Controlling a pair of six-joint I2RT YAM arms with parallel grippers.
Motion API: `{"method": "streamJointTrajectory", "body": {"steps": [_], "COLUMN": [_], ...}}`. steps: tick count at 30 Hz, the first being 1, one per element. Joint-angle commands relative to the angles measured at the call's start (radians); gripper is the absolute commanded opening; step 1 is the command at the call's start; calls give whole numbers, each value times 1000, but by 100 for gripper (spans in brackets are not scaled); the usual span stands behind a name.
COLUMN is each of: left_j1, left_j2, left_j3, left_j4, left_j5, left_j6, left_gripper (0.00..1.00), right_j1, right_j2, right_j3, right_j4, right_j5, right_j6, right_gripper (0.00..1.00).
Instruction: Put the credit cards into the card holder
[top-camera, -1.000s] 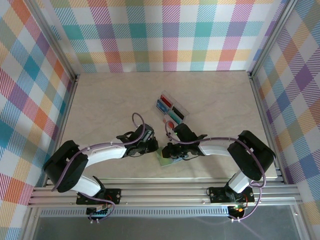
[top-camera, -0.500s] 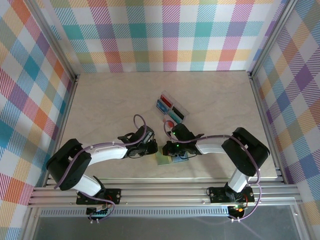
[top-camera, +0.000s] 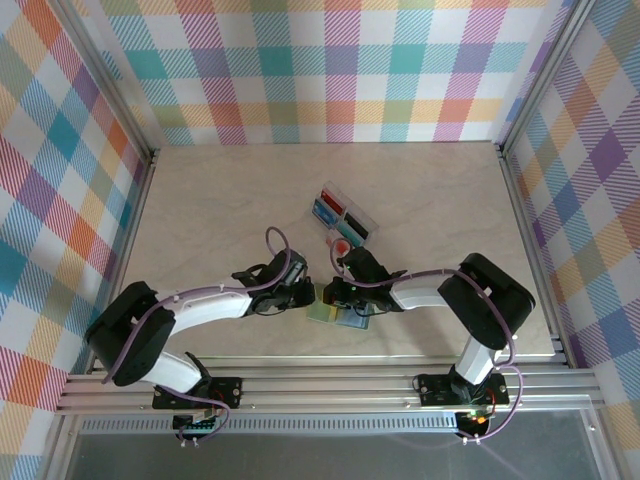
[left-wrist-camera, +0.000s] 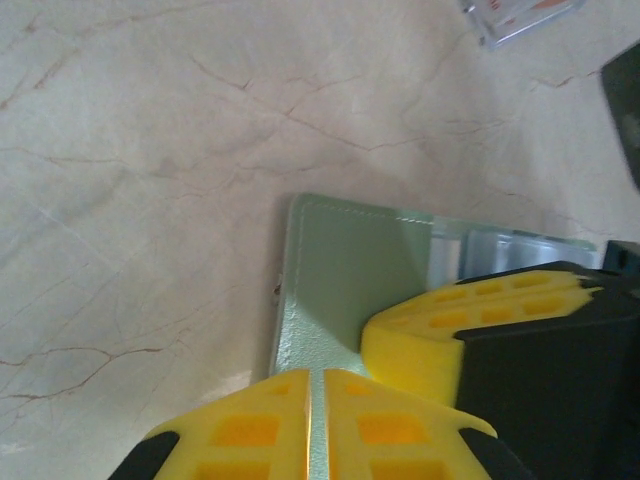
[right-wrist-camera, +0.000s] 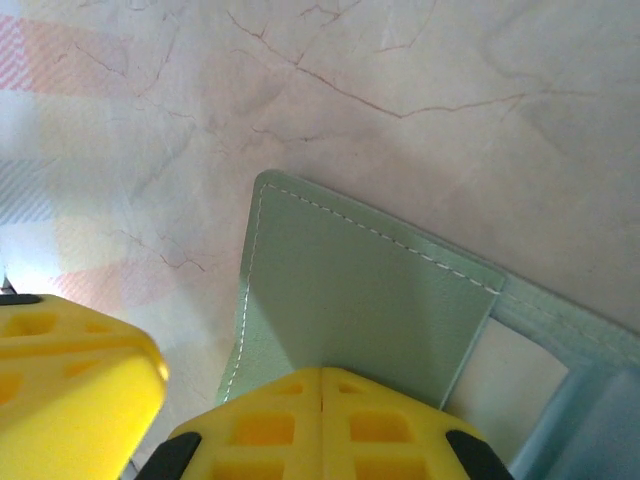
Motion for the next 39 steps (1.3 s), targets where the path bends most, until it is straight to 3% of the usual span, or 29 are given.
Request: {"method": "streamJointTrajectory", "body": {"steps": [1, 10, 12, 14, 19, 24, 27, 34, 39], "left_j1": [7, -21, -32, -38, -48, -65, -71, -77, -77], "left_j2": [27, 84, 85, 91, 92, 85, 83, 82, 84], "left_j3": [-6, -51, -65, -80, -99, -96, -93, -105, -104], "left_j4": [43, 77, 78, 86, 90, 64, 58, 61, 64], "left_j5": [24, -6, -21, -27, -52, -80, -90, -96, -93], "left_j6": [0, -29, -31, -36, -43, -42, -41, -46, -48], "left_gripper": [11, 7, 7, 7, 6, 5, 5, 5, 5], "right_j1": [-7, -7, -7, -7, -7, -6, -5, -2, 8], "right_j2": [3, -25, -47, -71, -148, -250, -295, -291, -268], "right_j3": [-7, 30, 48, 76, 117, 109, 118, 110, 107], "right_j4": [-11, -75, -112, -165, -277, -383, -486, -609, -632], "right_j5": [28, 44, 54, 71, 123, 225, 288, 377, 406], "right_j6": [9, -27, -50, -82, -140, -185, -188, -210, -220], "right_gripper": [0, 2, 9, 24, 48, 60, 57, 31, 34]}}
